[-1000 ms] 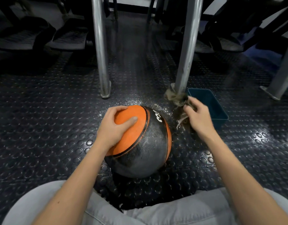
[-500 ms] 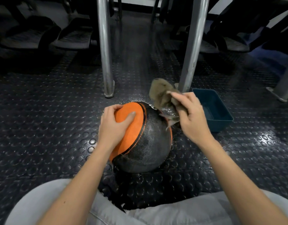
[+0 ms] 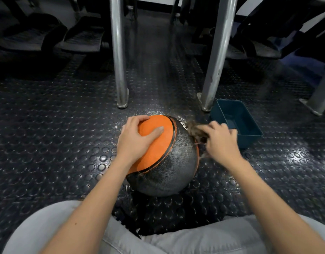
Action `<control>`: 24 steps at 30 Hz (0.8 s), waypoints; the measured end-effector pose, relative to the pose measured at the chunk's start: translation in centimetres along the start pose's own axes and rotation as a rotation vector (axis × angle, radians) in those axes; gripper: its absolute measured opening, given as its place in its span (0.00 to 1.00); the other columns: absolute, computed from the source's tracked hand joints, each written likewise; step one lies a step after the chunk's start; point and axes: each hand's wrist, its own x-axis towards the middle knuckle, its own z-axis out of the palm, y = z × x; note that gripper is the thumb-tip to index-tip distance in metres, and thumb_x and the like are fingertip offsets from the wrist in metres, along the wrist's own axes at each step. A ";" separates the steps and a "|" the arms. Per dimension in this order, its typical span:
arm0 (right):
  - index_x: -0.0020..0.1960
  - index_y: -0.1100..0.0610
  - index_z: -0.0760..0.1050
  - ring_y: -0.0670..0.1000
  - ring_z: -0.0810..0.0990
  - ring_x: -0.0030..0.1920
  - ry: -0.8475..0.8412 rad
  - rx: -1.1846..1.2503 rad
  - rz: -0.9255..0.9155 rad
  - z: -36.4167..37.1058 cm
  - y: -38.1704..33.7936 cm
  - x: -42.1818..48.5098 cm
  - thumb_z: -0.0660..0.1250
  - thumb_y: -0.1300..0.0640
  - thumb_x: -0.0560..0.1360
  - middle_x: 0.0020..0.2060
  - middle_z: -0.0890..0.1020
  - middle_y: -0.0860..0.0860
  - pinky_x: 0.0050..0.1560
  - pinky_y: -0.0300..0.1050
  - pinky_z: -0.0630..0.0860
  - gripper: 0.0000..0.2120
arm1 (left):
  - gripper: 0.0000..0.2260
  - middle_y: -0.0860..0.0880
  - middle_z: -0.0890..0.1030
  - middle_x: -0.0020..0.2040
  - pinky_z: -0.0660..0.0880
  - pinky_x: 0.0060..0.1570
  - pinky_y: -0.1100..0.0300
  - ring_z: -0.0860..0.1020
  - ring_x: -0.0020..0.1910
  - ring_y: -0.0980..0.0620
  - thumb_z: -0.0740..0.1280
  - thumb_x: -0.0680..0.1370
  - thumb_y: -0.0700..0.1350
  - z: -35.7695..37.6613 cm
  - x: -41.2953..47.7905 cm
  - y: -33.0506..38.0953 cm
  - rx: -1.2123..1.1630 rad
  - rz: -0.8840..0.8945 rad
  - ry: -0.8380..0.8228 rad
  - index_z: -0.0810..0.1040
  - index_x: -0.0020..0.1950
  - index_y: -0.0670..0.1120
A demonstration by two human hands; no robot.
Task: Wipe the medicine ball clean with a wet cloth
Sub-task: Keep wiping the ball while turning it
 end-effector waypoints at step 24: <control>0.69 0.44 0.68 0.47 0.65 0.57 0.002 0.228 0.061 1.1 0.6 0.3 0.56 0.65 0.78 0.51 0.68 0.47 0.56 0.43 0.51 0.25 | 0.08 0.62 0.72 0.58 0.60 0.70 0.55 0.70 0.62 0.61 0.66 0.74 0.58 -1.1 3.2 1.9 0.059 0.143 -0.441 0.74 0.52 0.65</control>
